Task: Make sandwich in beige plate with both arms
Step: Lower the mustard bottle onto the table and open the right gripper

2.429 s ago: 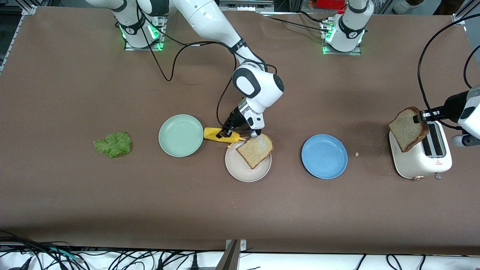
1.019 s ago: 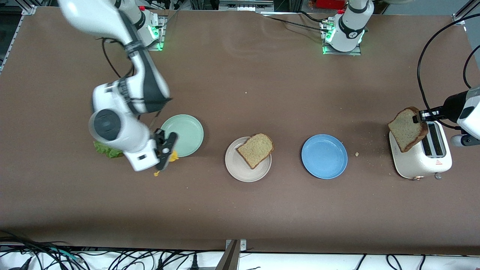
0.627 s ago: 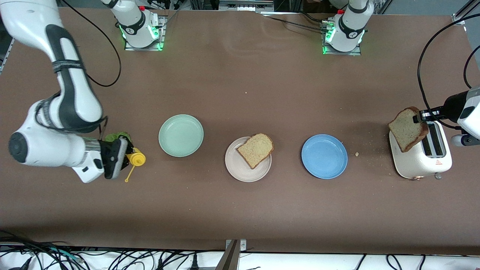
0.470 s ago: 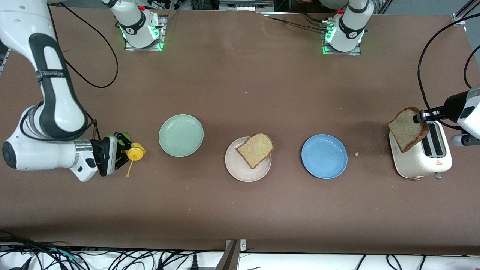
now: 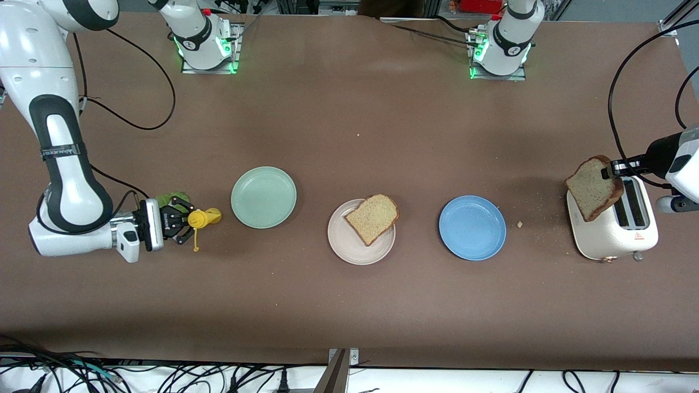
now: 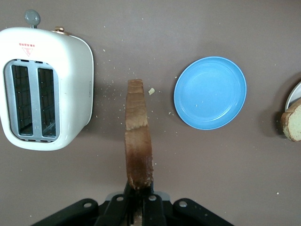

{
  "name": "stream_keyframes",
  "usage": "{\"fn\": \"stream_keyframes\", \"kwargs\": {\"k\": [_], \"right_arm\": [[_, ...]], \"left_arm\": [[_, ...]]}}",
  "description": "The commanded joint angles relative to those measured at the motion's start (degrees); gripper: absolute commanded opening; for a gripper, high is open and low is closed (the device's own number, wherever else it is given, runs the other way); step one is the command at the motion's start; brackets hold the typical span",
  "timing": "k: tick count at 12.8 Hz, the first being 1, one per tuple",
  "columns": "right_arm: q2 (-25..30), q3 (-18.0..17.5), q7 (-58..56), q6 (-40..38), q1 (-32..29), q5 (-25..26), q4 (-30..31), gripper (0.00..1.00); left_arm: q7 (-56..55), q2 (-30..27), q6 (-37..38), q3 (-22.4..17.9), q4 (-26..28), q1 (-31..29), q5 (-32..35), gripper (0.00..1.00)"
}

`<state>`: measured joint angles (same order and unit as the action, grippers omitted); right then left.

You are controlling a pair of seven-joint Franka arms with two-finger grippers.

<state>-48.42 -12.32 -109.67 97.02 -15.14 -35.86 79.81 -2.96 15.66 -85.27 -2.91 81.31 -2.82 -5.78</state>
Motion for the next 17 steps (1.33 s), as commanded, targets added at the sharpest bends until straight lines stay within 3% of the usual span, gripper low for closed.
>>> {"fn": "stream_keyframes", "kwargs": {"k": [1, 3, 7, 13, 14, 17], "right_arm": [[-3.4, -1.12, -5.19, -2.1, -3.22, -1.85, -1.06, 0.0], [-7.03, -2.09, -8.62, -1.58, -4.55, -3.16, -1.68, 0.0], [-7.3, -2.01, -9.34, -0.26, -3.94, -6.68, -1.33, 0.0], [-7.3, -2.01, -9.51, 0.89, -3.58, -6.42, -1.5, 0.0], [-7.21, -2.01, -9.51, 0.89, -3.58, -6.68, -1.59, 0.99], [-6.95, -2.01, -8.81, 0.89, -3.58, -6.16, -1.85, 1.0]], "left_arm": [[1.38, -0.2, -0.34, -0.25, 0.08, 0.01, -0.72, 0.0], [1.37, -0.11, -0.43, -0.25, 0.08, 0.1, -0.72, 0.0], [1.2, -0.2, -0.95, -0.25, -0.36, 0.01, -0.81, 0.0], [0.76, -0.2, -1.57, -0.17, -0.01, 0.71, -0.72, 0.0], [0.76, -0.2, -1.4, -0.17, -0.01, 0.71, -0.72, 0.0], [0.67, -0.28, -1.22, -0.08, 0.25, 0.8, -0.72, 0.0]]}}
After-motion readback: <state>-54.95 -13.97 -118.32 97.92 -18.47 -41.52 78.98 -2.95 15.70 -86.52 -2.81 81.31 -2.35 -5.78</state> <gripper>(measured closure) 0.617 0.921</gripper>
